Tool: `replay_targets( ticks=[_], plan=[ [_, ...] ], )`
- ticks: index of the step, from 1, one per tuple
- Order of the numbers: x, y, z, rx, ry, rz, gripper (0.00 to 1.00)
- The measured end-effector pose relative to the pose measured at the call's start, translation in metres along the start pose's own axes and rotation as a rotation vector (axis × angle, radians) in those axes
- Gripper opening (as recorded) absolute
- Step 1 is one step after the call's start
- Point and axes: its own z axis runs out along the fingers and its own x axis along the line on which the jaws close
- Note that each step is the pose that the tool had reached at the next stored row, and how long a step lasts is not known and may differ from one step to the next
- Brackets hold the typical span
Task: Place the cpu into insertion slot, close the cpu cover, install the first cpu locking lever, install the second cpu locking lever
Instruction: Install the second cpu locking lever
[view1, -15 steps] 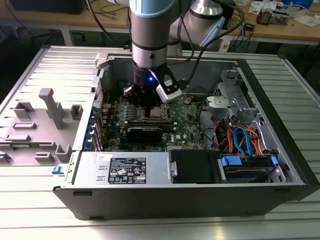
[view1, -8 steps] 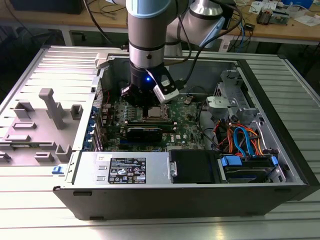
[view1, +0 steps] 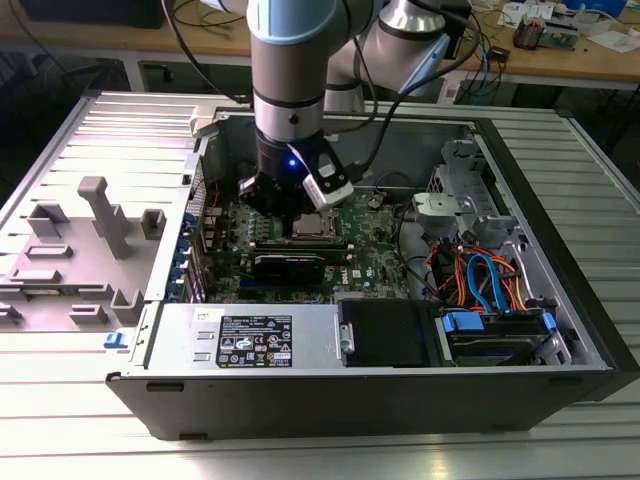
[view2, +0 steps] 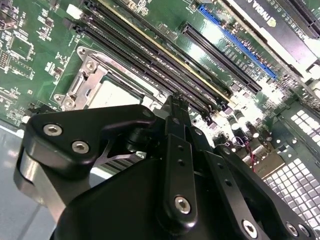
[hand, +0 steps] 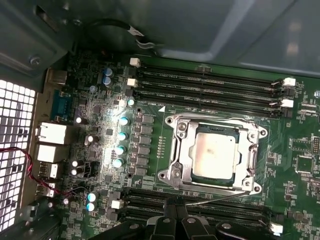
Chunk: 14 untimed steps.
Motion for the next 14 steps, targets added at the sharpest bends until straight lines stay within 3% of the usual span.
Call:
replay_targets(
  ticks=[5, 14],
  plan=[
    [0.0012, 0.0, 0.0079, -0.0059, -0.0007, -0.007, 0.11],
    [0.0055, 0.0004, 0.0162, -0.0297, -0.0035, -0.024, 0.11]
  ],
)
